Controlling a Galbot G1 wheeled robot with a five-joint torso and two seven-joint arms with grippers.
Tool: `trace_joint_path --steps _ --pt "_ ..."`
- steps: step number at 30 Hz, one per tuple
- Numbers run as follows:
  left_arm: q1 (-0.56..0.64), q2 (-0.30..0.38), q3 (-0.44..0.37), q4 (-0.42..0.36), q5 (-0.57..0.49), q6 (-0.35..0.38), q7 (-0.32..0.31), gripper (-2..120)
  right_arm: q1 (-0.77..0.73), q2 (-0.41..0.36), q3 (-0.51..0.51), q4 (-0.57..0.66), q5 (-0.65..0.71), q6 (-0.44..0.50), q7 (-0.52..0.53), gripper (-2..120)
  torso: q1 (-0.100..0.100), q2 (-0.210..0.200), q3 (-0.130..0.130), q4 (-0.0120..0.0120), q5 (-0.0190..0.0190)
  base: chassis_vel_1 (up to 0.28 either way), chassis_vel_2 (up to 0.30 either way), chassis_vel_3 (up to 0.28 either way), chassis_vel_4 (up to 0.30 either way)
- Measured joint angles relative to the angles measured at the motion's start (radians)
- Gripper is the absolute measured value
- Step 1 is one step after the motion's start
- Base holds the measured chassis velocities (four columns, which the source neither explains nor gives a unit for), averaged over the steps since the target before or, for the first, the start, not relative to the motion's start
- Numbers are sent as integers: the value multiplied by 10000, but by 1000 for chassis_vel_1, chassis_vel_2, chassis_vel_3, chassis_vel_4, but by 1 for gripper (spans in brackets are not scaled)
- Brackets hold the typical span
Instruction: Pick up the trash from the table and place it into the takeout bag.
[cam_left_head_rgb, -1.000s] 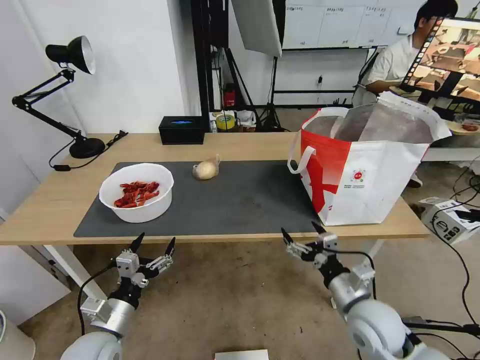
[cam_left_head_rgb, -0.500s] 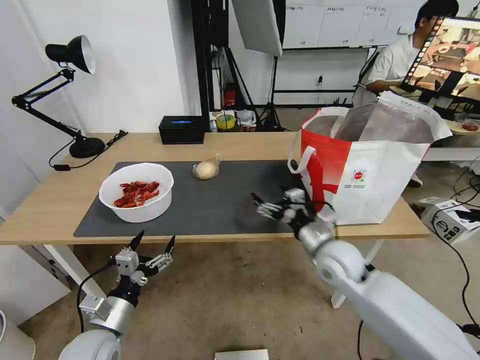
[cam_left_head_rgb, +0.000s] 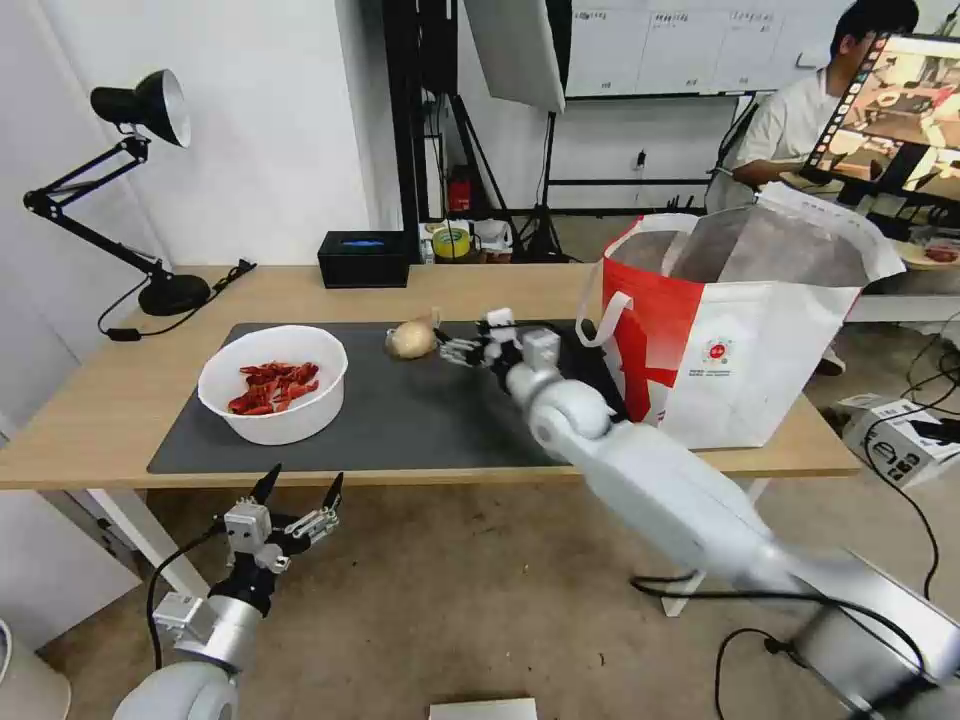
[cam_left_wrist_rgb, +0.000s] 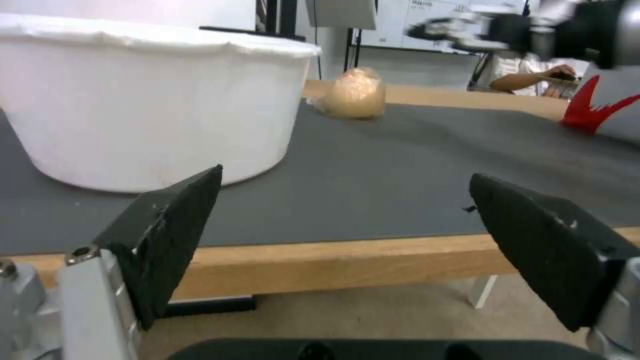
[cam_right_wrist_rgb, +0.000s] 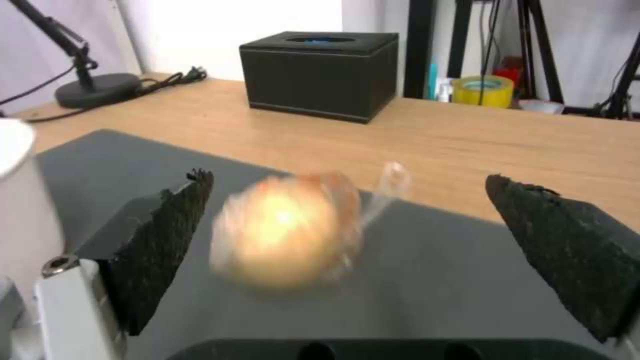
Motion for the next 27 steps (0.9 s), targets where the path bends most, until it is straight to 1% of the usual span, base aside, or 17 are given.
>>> trace_joint_path --steps 2,3,5,6,8,9,11,16,21,22,23,27 --pt "-10 -9 13 21 0 -1 1 100 477 867 -14 -1095 62 -75 -176 100 0 0 -1 2 -2 0 0 0 0" --pt "-10 -9 13 21 0 -1 1 100 477 867 -14 -1095 62 -75 -176 100 0 0 -1 2 -2 0 0 0 0" --pt "-7 -11 -8 27 -1 -6 2 100 768 1521 -3 -1887 184 -304 -254 100 -1 2 -2 4 -1 0 0 0 0" --pt "-7 -11 -8 27 -1 -6 2 100 768 1521 -3 -1887 184 -304 -254 100 -1 2 -2 4 -1 0 0 0 0" --pt "-2 -9 -60 48 -10 -26 3 100 1026 2176 142 -2957 -133 -485 -412 100 -2 2 -2 4 0 0 0 0 0" --pt "-2 -9 -60 48 -10 -26 3 100 1026 2176 142 -2957 -133 -485 -412 100 -2 2 -2 4 0 0 0 0 0" --pt "-14 -7 -69 75 -18 -44 6 100 1150 2465 349 -3647 -406 -504 -597 100 -1 2 -1 3 0 0 0 0 0" --pt "-33 -10 -64 86 -22 -54 10 100 1198 2529 416 -3994 -526 -578 -904 100 -2 2 -2 -3 1 0 0 0 0" --pt "-41 -16 -62 121 -25 -91 18 100 1280 2503 383 -4399 -585 -597 -1660 100 -2 2 -2 0 2 0 0 0 0" --pt "-49 -27 -45 121 -25 -93 18 100 1354 2500 384 -4530 -608 -546 -1897 100 -2 2 -2 0 2 0 0 0 0" --pt "-49 -27 -45 121 -25 -93 18 100 1354 2500 384 -4530 -608 -546 -1897 100 -2 2 -2 0 2 0 0 0 0" --pt "-58 -72 5 120 -7 -97 21 100 1550 2497 378 -5034 -827 -123 -2625 100 -2 2 -2 0 3 0 0 0 0"
